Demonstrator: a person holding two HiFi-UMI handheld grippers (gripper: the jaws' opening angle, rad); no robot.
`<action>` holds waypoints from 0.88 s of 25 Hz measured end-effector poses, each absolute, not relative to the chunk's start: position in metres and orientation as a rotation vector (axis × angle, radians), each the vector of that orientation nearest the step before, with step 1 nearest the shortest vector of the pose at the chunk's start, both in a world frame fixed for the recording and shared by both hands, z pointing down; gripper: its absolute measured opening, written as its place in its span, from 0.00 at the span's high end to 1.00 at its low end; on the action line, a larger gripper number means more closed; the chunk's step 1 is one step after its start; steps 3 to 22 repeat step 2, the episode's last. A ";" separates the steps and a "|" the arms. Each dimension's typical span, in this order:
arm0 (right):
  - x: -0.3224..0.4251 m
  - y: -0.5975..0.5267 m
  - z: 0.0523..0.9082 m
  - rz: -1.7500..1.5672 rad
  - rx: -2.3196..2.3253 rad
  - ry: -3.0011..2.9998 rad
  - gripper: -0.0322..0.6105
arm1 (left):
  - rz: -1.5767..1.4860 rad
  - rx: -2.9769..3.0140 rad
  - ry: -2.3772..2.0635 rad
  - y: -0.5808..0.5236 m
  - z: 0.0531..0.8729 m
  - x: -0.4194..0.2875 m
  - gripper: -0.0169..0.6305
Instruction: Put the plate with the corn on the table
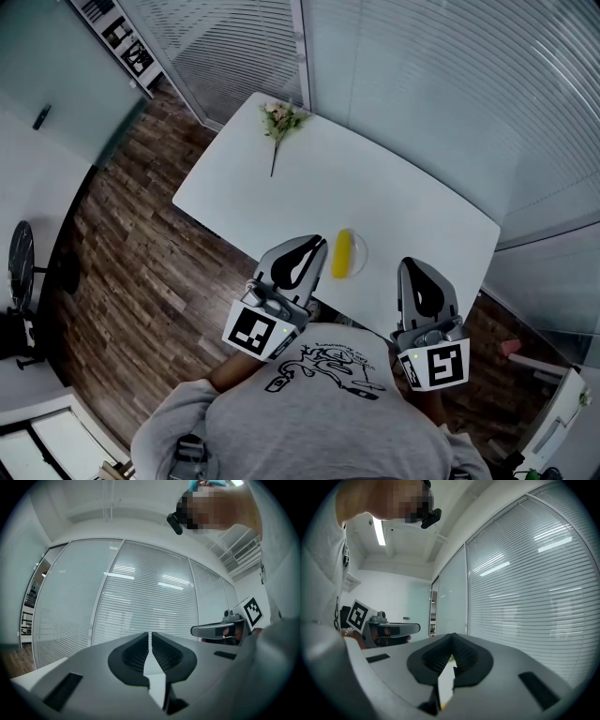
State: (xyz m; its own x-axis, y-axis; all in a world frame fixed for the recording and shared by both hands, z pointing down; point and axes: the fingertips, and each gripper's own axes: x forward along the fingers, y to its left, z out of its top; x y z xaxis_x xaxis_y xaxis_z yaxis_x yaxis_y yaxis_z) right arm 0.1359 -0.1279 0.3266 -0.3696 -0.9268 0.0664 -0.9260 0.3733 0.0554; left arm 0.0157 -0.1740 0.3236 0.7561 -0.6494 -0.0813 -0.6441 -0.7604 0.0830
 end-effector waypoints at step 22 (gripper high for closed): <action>0.136 -0.128 0.326 -0.022 1.712 -2.524 0.94 | -0.164 2.897 -1.062 -0.174 0.323 0.016 0.92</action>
